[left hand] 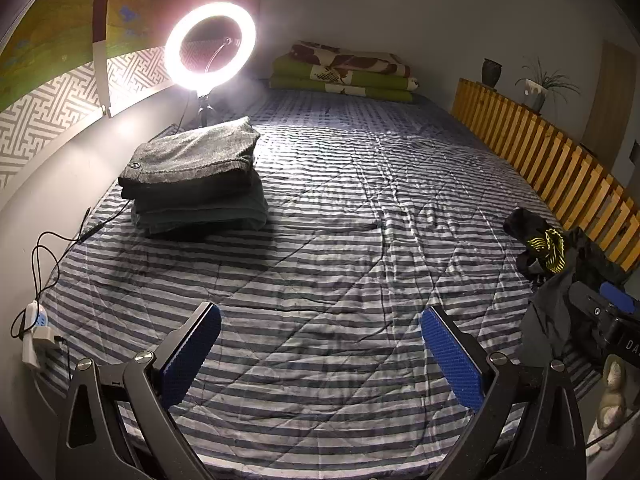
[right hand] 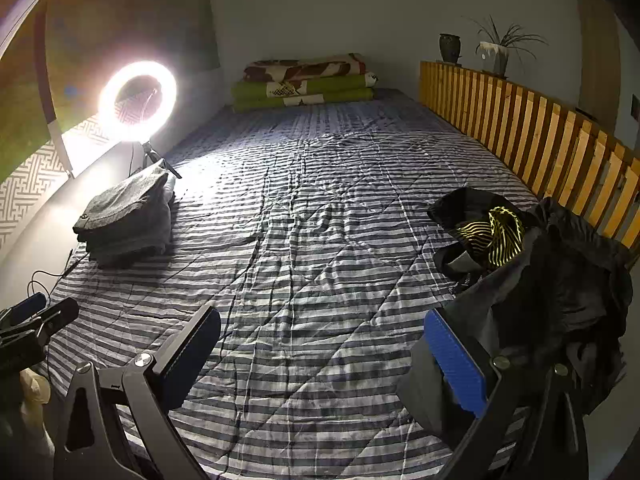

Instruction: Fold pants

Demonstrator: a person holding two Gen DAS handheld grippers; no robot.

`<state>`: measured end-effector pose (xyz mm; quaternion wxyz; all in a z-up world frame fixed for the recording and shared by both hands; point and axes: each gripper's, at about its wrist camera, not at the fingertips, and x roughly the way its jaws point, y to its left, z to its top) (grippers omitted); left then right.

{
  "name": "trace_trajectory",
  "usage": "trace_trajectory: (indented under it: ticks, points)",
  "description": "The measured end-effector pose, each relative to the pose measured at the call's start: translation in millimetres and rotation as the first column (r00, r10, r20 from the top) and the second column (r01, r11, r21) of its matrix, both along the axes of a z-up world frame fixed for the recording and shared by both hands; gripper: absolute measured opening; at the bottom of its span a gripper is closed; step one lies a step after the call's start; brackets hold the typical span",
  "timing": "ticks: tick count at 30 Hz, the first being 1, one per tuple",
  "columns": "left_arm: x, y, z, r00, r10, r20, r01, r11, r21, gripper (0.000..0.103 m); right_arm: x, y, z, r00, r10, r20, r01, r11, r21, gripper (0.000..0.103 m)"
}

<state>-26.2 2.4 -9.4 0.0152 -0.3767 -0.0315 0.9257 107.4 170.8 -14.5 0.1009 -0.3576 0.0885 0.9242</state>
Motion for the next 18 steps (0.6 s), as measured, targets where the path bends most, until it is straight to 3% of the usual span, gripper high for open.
trace_trajectory:
  ticks: [18]
  points:
    - [4.6,5.9,4.0,1.0,0.013,-0.003,-0.013,1.0,-0.004,0.102,6.6,0.5,1.6,1.0,-0.004,-0.005,0.004,1.0,0.004,0.1]
